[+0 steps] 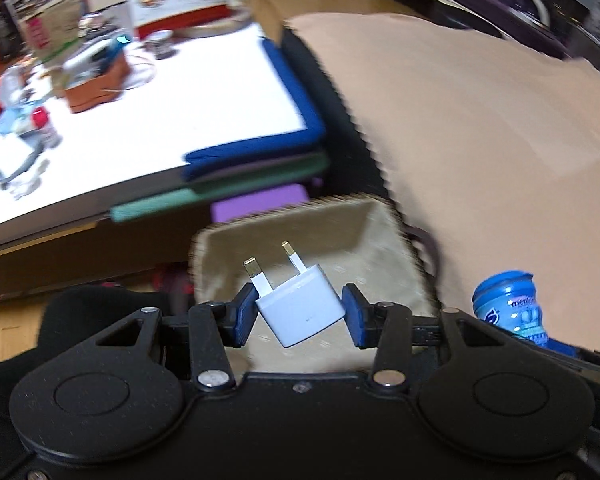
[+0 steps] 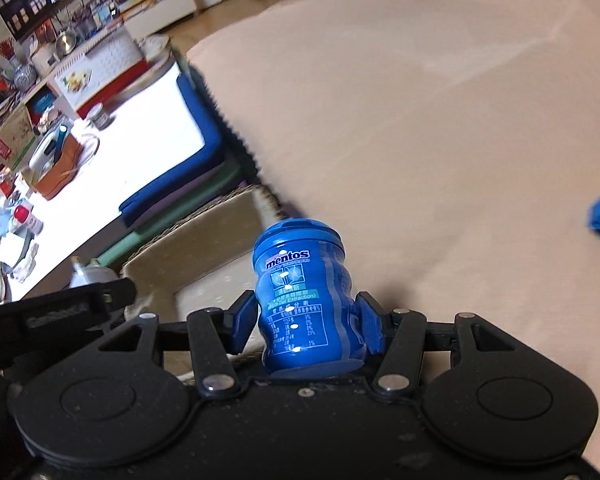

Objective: Organize rigid objects
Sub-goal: 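Carry both items to the basket and open both tools to drop them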

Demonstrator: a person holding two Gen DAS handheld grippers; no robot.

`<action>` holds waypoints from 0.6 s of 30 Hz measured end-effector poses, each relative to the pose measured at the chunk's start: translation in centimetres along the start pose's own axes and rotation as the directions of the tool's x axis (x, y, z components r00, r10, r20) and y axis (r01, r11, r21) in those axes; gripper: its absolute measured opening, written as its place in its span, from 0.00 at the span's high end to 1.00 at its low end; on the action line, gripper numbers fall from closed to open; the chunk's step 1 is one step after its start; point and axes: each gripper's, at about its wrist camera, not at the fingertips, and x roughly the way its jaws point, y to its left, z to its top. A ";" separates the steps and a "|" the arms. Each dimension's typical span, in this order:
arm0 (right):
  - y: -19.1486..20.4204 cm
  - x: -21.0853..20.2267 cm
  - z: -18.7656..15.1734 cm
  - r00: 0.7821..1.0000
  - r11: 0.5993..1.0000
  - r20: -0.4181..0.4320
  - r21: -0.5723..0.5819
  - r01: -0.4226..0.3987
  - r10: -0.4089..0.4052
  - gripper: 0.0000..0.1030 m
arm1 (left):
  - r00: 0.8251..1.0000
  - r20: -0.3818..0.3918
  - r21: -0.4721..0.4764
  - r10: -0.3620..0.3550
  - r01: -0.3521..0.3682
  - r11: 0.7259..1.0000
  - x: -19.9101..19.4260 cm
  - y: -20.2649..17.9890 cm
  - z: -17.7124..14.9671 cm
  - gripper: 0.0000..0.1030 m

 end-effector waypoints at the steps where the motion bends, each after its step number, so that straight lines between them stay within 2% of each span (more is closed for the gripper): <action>1: 0.7 0.6 0.0 1.000 1.000 -0.011 0.000 0.001 -0.001 0.48 | 1.000 0.000 -0.013 0.008 -0.008 1.000 0.4 0.6 -0.1 0.56; 4: 2.9 2.1 0.1 0.999 1.000 -0.038 -0.016 0.015 -0.016 0.48 | 0.999 -0.030 -0.038 0.036 -0.037 0.999 2.1 1.2 -0.4 0.56; 7: 3.9 3.1 -0.3 0.997 0.999 -0.067 -0.031 0.021 -0.023 0.48 | 0.996 -0.084 -0.087 0.003 -0.010 0.996 2.8 2.4 -0.3 0.56; 13: 4.9 4.7 -0.6 0.997 0.999 -0.080 -0.046 0.013 -0.016 0.48 | 0.994 -0.106 -0.108 0.026 -0.037 0.993 2.6 2.9 -0.3 0.56; 16: 4.8 4.3 -0.4 0.999 0.999 -0.053 -0.035 0.008 -0.010 0.33 | 0.995 -0.090 -0.103 0.048 -0.057 0.993 2.2 2.8 -0.4 0.47; 18: 4.8 4.0 -0.5 0.999 0.999 -0.031 -0.040 0.022 -0.023 0.33 | 0.995 -0.082 -0.102 0.057 -0.065 0.993 2.1 2.8 -0.5 0.43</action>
